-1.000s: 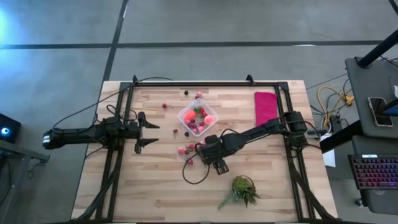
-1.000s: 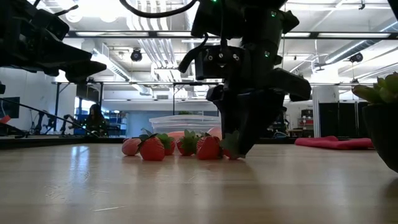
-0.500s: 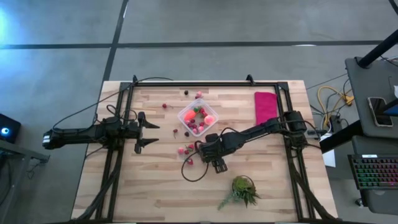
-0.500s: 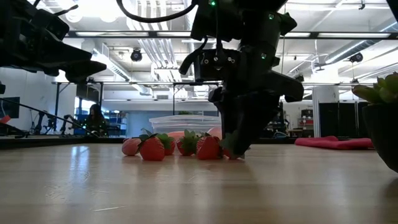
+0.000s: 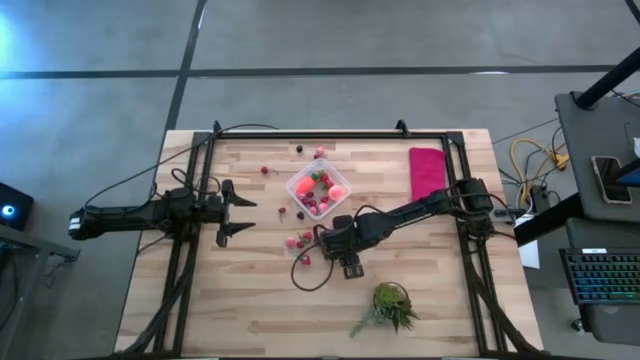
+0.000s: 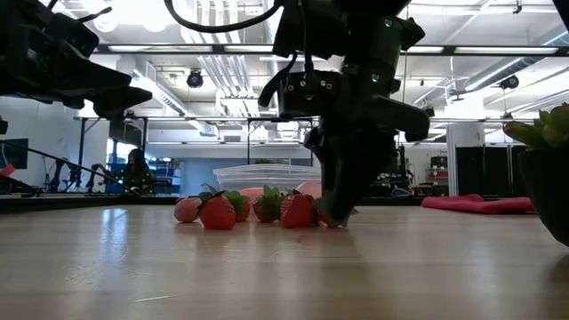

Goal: Pick and placing Produce into tupperware
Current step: Put the red strawberry into the transparent container

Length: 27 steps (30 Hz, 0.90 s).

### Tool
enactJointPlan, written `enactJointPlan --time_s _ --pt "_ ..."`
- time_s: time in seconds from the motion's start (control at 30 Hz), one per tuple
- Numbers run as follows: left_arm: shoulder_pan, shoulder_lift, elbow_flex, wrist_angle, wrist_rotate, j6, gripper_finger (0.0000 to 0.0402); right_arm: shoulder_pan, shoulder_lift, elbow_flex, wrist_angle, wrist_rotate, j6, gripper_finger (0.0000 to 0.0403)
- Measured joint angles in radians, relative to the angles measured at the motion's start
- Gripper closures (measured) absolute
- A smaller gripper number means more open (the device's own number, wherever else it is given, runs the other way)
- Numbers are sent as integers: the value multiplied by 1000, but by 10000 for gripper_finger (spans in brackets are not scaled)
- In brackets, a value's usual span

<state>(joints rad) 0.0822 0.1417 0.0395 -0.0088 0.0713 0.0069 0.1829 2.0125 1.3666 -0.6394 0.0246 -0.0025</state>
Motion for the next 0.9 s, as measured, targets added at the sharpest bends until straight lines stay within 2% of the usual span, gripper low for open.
enactJointPlan --time_s 0.2,0.47,0.57,0.73,0.9 --pt "0 1 0 0 0 0 146 0 -20 0 -8 -2 71 257" --pt "0 0 0 0 0 0 146 -5 -157 4 -9 3 173 264" --pt "0 0 0 1 0 0 146 -23 -195 22 -6 55 216 262" --pt "0 0 0 0 0 0 146 -116 -197 96 -4 178 262 262" --pt "0 0 0 0 0 0 146 -251 -142 179 -10 183 266 262"
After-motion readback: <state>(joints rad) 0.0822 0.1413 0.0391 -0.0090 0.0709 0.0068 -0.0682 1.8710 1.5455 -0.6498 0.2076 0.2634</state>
